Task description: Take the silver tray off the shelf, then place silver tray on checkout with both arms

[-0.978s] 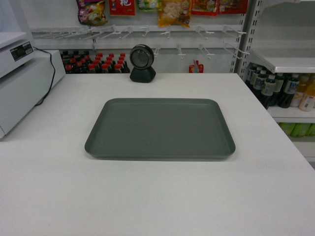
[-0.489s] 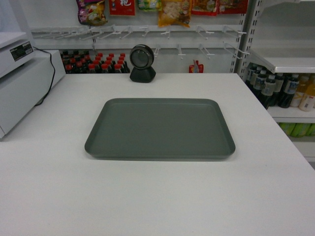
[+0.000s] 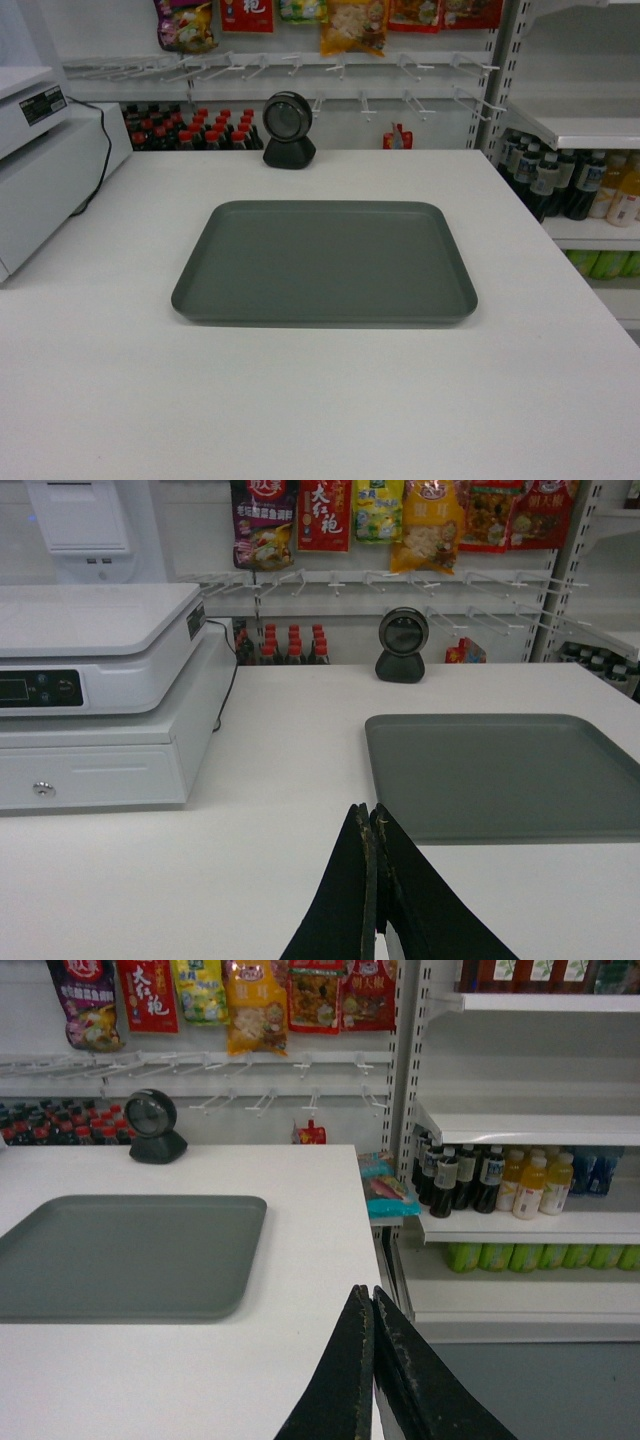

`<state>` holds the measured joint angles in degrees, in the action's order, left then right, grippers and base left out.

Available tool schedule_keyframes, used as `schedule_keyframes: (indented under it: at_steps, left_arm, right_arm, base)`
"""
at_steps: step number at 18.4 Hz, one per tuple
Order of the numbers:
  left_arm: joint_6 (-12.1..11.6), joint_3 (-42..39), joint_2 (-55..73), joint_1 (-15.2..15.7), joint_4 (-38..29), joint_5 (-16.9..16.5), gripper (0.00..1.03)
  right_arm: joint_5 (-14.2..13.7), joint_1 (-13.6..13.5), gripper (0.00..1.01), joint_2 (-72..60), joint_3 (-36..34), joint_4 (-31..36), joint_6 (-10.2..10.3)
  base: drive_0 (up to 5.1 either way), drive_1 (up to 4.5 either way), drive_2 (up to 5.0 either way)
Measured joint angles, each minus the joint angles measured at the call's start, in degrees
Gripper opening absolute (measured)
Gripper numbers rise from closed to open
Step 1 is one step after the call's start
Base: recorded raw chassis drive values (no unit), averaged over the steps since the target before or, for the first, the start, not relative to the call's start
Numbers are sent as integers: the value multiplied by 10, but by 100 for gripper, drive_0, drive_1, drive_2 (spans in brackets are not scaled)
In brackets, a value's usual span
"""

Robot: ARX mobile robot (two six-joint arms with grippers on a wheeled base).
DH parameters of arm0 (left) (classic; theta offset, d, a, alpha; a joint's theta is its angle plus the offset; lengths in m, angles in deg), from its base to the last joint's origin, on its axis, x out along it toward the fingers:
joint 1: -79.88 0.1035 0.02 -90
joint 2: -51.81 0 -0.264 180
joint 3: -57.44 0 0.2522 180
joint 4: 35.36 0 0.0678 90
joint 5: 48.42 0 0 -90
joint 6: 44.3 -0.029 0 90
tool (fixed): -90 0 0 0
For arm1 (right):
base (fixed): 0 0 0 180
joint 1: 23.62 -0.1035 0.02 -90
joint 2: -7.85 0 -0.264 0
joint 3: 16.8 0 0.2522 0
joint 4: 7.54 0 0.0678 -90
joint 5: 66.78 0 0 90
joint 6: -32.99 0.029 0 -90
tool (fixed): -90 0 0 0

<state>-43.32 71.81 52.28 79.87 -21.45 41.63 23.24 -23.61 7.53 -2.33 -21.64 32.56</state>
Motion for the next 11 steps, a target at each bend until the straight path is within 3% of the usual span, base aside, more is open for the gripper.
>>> schedule_keyframes:
  at_steps: [4, 11]
  left_arm:
    - [0, 0, 0, 0, 2, 0, 7]
    - [0, 0, 0, 0, 1, 0, 89]
  right_arm:
    - [0, 0, 8, 1, 0, 3, 0]
    - [0, 0, 90, 1, 0, 1, 0]
  base:
    - [0, 0, 0]
    - [0, 0, 0]
